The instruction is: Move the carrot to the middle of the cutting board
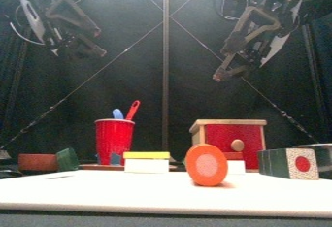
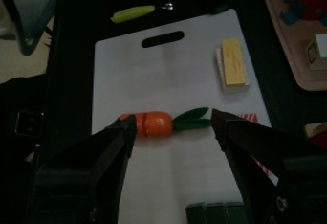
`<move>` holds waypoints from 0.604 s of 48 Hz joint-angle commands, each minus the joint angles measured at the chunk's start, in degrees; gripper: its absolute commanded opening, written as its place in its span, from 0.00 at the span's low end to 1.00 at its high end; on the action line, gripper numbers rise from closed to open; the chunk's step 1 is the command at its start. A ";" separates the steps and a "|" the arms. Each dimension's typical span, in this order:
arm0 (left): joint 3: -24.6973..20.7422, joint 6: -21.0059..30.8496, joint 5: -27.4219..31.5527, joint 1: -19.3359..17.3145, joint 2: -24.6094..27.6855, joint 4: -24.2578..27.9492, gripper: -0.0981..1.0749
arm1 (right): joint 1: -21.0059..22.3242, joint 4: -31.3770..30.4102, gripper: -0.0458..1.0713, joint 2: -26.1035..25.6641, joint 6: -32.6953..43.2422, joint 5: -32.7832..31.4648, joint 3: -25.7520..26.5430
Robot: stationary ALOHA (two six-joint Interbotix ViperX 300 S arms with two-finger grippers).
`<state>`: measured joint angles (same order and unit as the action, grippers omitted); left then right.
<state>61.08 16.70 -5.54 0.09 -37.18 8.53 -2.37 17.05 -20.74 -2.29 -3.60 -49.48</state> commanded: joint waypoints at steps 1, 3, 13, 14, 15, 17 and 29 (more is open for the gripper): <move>-0.44 -0.09 -0.62 -0.44 -0.18 0.18 0.85 | 0.44 0.18 0.89 -0.09 -0.09 0.44 0.88; -0.26 -0.09 -0.62 -0.53 -0.26 0.18 0.85 | 0.70 0.18 0.89 0.09 -0.09 0.44 0.88; 0.70 -0.09 -0.62 -2.02 -0.18 0.00 0.85 | 1.67 0.35 0.89 1.85 0.00 0.44 1.14; 0.70 -0.09 -0.62 -2.11 -0.26 0.00 0.85 | 1.76 0.53 0.89 1.93 0.00 0.44 1.23; 0.79 -0.09 -0.62 -2.20 -0.26 0.00 0.85 | 1.85 0.79 0.89 2.11 0.00 0.44 1.41; 0.79 -0.09 -0.62 -2.20 -0.26 0.00 0.85 | 2.11 1.14 0.89 2.20 0.00 0.44 1.67; 0.88 -0.09 -0.62 -2.29 -0.26 -0.09 0.85 | 2.37 3.08 0.89 2.64 0.00 0.09 2.20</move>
<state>62.58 16.70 -5.63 -2.11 -37.35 8.44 -0.26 19.51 -17.49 -2.29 -3.60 -48.52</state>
